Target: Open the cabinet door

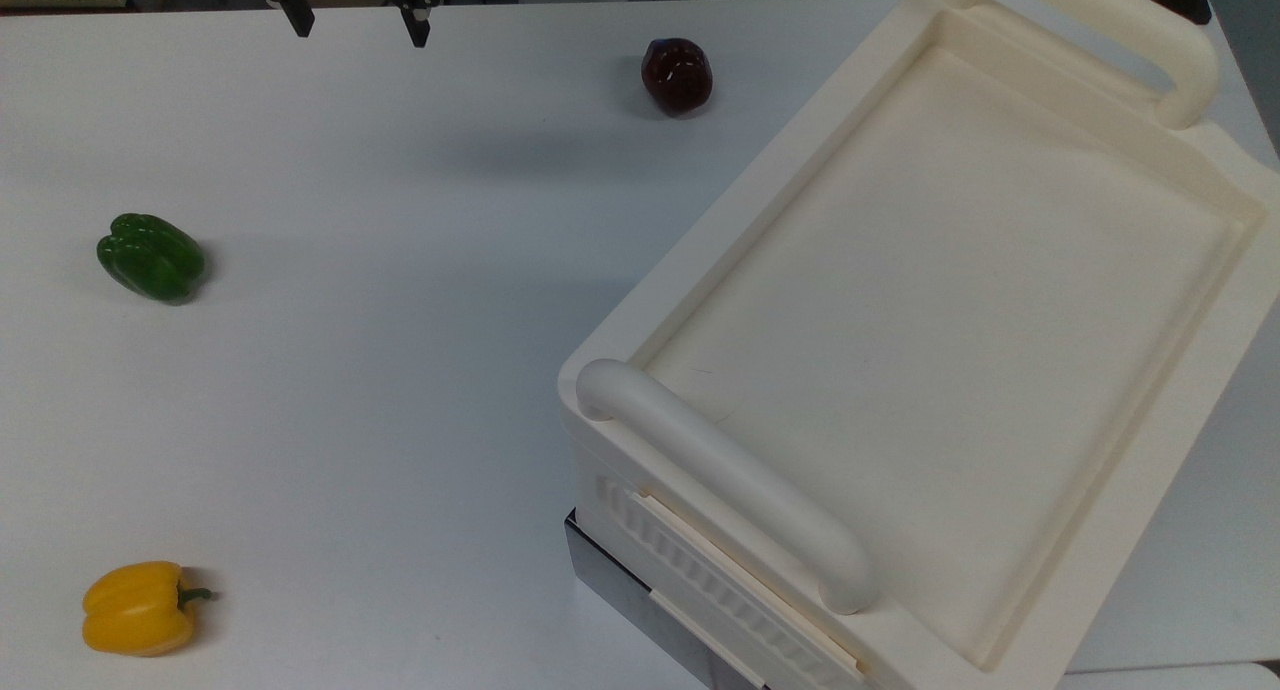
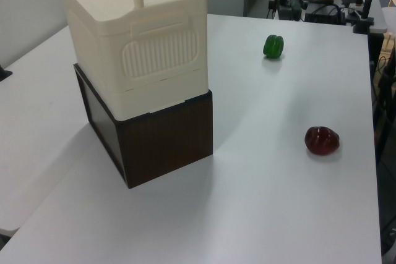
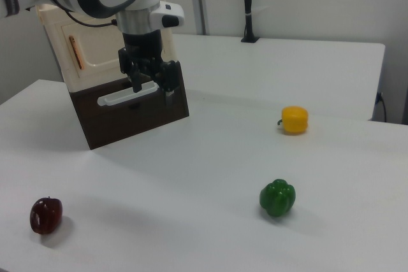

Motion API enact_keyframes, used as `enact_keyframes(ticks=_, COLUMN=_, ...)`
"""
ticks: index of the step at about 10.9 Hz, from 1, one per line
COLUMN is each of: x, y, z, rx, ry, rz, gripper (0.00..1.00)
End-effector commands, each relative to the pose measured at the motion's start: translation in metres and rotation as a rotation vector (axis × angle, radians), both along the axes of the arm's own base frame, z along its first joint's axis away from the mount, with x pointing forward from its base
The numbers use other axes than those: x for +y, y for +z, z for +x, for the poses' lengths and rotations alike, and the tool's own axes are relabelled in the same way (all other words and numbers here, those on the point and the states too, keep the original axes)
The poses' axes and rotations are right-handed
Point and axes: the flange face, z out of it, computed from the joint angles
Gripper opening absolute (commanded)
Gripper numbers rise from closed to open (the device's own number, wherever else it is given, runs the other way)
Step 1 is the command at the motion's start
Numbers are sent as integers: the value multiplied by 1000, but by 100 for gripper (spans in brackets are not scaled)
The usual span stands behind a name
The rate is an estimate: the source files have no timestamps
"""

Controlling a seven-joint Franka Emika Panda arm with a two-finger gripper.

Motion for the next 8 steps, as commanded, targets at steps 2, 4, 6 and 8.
enact_keyframes(ticks=2, x=-5, y=1, z=-7, rx=23, ry=-9, rz=-8, gripper=100)
enact_keyframes(ticks=4, x=-3, y=-1, z=-6, rx=27, ry=-15, rz=-3, gripper=100)
enact_keyframes(ticks=6, x=-3, y=-6, z=-4, rx=35, ry=-5, rz=-10, gripper=100)
enact_keyframes(ticks=8, x=-1, y=-8, z=-4, rx=43, ry=37, rz=-8, gripper=100)
